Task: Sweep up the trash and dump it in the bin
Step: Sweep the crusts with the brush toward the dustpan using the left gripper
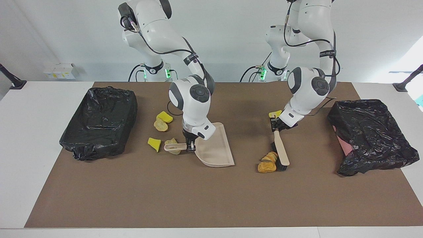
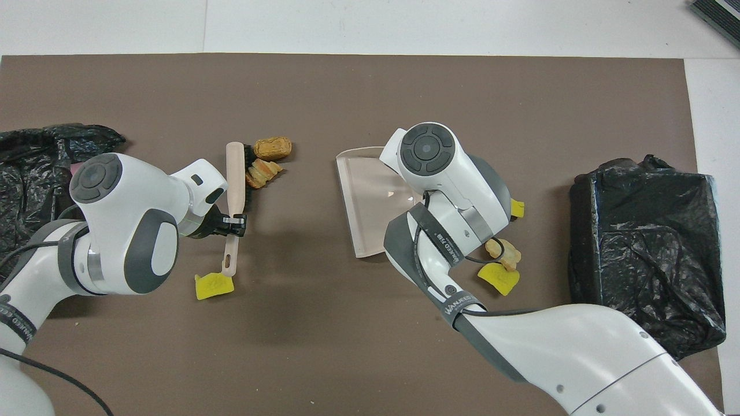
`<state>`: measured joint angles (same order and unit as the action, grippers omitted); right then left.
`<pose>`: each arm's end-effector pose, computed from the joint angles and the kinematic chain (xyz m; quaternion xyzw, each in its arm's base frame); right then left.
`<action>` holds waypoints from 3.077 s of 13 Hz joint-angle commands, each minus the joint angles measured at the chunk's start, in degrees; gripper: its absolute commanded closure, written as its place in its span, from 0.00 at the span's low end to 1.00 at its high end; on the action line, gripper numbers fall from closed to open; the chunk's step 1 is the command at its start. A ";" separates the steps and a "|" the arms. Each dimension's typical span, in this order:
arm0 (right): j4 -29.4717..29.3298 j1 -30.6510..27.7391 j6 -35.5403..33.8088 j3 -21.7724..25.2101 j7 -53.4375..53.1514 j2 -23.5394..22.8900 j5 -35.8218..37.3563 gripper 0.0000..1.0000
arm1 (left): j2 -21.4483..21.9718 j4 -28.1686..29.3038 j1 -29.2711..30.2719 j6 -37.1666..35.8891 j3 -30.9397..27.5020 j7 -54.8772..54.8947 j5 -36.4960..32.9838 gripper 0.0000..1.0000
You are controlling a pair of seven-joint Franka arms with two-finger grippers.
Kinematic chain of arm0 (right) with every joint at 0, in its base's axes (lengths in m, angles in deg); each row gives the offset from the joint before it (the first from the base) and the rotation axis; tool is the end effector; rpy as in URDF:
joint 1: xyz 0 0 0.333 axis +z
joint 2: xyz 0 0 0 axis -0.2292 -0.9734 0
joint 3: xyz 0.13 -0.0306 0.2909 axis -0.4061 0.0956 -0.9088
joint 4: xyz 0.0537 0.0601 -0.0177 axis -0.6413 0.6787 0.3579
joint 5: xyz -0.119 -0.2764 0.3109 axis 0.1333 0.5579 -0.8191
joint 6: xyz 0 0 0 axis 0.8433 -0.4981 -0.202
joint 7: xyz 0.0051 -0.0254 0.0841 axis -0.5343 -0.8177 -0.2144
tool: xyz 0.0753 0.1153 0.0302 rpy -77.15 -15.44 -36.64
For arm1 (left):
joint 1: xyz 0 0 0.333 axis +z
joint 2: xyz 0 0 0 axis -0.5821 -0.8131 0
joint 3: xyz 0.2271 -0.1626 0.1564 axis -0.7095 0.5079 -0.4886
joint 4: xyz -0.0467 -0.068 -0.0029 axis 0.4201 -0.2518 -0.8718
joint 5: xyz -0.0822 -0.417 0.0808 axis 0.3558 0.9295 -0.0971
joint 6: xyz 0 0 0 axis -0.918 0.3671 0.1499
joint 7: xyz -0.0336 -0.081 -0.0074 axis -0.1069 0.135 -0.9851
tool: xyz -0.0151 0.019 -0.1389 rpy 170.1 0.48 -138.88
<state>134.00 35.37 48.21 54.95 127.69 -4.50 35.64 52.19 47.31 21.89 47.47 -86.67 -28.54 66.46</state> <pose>0.6545 0.2893 0.2800 0.6385 0.7602 -0.0668 0.0996 0.5637 -0.1634 0.2803 0.9942 -0.0359 -0.0437 0.0910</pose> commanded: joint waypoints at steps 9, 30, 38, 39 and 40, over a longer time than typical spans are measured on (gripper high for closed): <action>-0.54 2.84 -11.59 0.09 -11.11 1.03 13.63 1.00 | -1.71 -2.11 -0.18 -0.01 -0.88 0.72 2.99 1.00; -6.09 3.29 -12.23 -0.34 -19.48 -2.31 9.24 1.00 | -8.62 -17.27 -3.34 -7.21 -1.14 -0.16 -1.38 1.00; -5.91 2.49 -11.71 -0.34 -18.86 -2.31 8.80 1.00 | -15.34 -23.04 -7.37 -10.81 -0.70 0.72 -4.74 1.00; -5.82 2.49 -11.71 -0.34 -18.86 -2.31 8.71 1.00 | -15.16 -22.95 -7.99 -11.51 -0.61 0.72 -4.74 1.00; -5.65 2.41 -11.62 -0.34 -18.86 -2.31 8.71 1.00 | -14.99 -22.86 -8.96 -12.30 -0.53 0.72 -4.57 1.00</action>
<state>128.99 38.55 35.59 55.11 108.89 -6.18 45.24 36.81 24.37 15.01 37.31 -86.70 -27.82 62.62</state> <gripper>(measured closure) 0.674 0.740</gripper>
